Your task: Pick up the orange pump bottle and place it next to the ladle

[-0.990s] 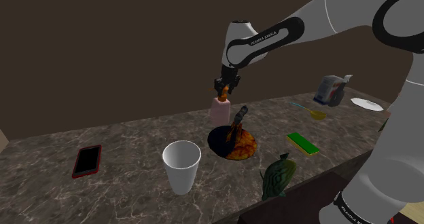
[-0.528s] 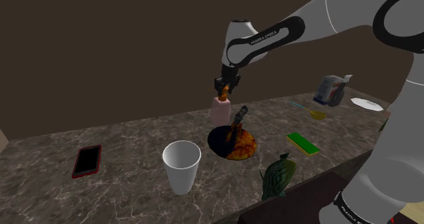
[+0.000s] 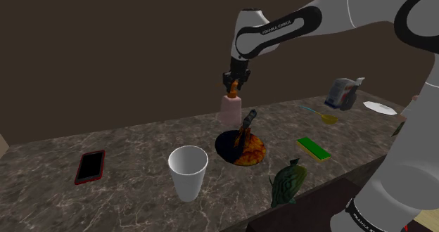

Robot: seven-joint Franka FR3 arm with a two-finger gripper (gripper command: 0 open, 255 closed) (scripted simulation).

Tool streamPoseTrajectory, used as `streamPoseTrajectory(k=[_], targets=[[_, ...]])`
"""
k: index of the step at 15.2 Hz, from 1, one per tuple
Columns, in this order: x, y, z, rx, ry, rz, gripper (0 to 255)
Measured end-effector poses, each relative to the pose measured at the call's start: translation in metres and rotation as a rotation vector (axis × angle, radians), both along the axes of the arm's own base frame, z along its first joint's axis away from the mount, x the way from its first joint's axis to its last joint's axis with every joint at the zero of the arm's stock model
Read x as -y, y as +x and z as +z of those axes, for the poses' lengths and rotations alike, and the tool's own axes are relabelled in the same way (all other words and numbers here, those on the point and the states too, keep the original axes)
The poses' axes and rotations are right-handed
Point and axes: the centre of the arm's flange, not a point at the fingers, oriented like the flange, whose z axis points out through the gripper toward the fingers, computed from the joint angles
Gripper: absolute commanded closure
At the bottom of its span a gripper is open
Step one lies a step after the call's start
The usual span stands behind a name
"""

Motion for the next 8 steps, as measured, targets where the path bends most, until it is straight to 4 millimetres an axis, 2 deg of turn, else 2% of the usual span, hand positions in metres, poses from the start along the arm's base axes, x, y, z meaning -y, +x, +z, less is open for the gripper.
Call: streamPoseTrajectory(k=[8], targets=[[-0.001, 0.0, 0.043, 0.0, 0.0, 0.0, 255]])
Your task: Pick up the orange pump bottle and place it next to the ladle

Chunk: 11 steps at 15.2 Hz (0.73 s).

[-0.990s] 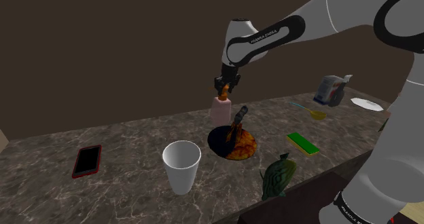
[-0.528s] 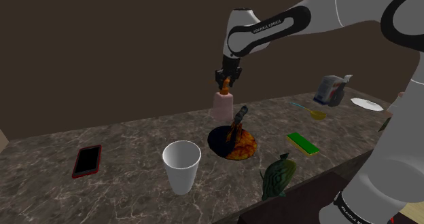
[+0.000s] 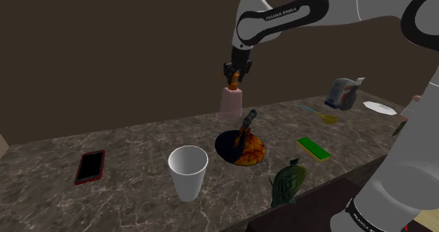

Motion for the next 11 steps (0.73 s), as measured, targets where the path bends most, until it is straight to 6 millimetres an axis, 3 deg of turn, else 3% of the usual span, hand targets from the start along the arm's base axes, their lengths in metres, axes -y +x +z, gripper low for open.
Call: streamPoseTrajectory(k=[11], targets=[[0.001, 0.0, 0.059, 0.0, 0.0, 0.0, 255]])
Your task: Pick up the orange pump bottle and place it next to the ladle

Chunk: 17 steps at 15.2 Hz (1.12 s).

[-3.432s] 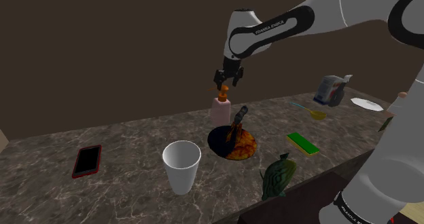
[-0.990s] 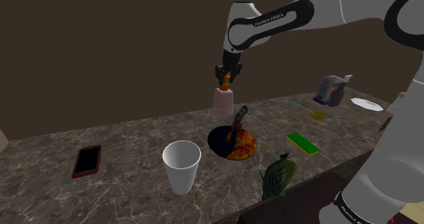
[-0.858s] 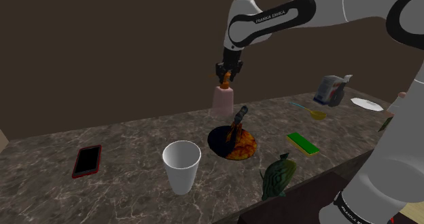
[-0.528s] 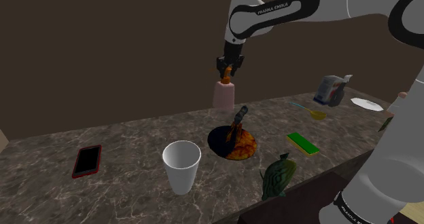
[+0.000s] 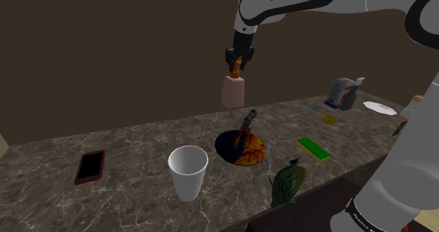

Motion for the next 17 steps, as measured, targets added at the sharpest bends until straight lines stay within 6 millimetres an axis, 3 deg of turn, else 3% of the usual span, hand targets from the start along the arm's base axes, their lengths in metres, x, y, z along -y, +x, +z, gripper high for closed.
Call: streamPoseTrajectory(k=[17], targets=[[-0.001, 0.0, 0.089, 0.0, 0.0, 0.0, 255]])
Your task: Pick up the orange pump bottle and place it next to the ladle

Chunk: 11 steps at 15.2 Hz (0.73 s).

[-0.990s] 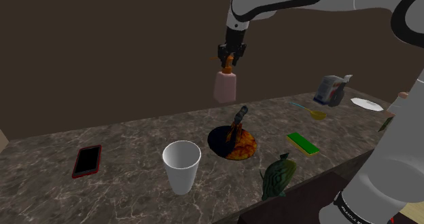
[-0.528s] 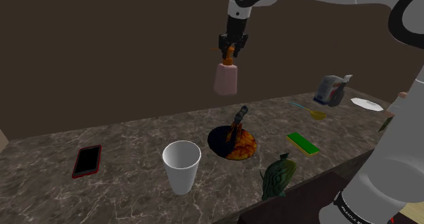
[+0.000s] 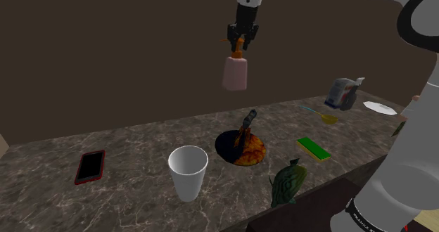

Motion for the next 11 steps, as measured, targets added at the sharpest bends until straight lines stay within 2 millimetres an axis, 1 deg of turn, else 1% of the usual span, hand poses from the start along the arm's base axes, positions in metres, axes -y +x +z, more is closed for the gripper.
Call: streamPoseTrajectory(k=[4, 11], targets=[[0.001, 0.0, 0.023, 0.0, 0.0, 0.0, 255], [0.001, 0.0, 0.057, 0.0, 0.0, 0.0, 255]])
